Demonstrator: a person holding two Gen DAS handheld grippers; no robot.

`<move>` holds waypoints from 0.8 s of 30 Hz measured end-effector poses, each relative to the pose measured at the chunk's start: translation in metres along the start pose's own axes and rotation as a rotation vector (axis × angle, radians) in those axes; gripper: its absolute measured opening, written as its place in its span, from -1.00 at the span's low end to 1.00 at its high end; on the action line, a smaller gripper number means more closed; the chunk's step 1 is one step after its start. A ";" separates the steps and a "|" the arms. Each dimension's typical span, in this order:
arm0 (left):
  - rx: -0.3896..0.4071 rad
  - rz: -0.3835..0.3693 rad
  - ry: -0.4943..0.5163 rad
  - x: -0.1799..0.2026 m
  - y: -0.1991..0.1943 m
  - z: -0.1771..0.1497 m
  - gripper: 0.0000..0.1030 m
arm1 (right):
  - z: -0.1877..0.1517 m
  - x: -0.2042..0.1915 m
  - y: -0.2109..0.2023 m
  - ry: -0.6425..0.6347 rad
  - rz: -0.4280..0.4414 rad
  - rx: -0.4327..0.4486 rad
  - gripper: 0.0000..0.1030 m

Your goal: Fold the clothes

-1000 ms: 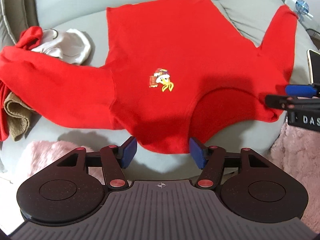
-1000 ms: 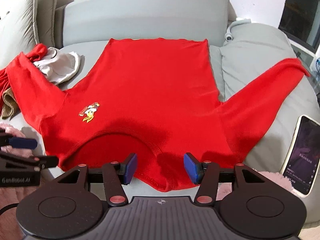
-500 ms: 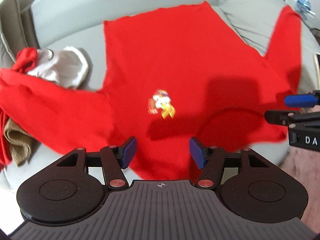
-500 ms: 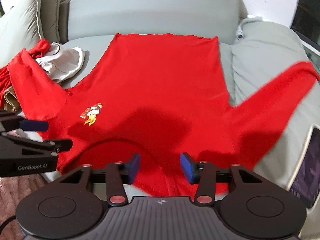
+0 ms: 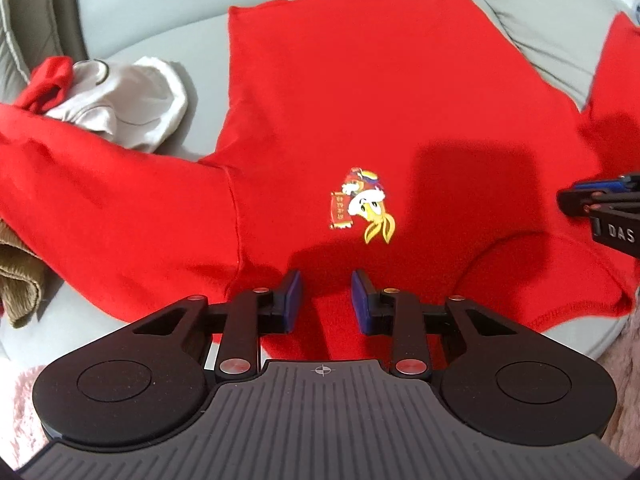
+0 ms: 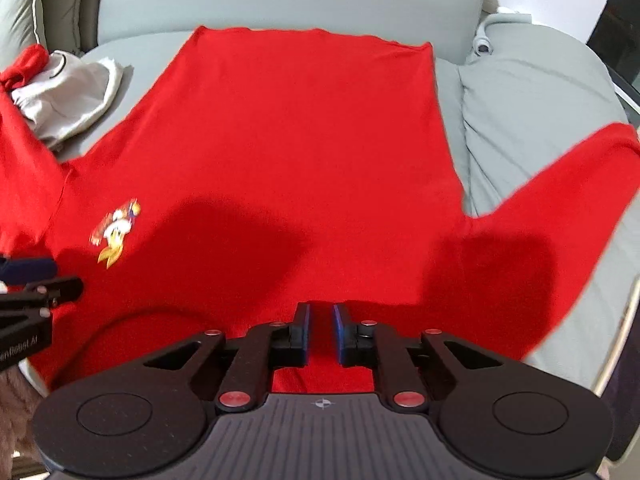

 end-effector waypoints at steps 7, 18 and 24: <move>-0.170 -0.067 0.079 0.004 -0.023 -0.048 -0.32 | -0.045 0.006 -0.036 0.154 0.087 -0.119 -0.53; -0.050 -0.047 -0.184 -0.050 -0.051 -0.036 -0.20 | -0.028 -0.035 -0.067 0.086 0.188 0.029 -0.30; -0.040 -0.052 -0.178 -0.038 -0.050 -0.035 -0.10 | -0.017 -0.067 -0.062 -0.011 0.211 0.037 -0.24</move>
Point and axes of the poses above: each gripper's, at about its wrist camera, not at the fingertips, and y roughly the way its jaws point, x to its right, z to its top, the point moved 10 cm from there along y, roughly the way its jaws point, and after that the axes turned 7 degrees about z, right-handed, at the moved point
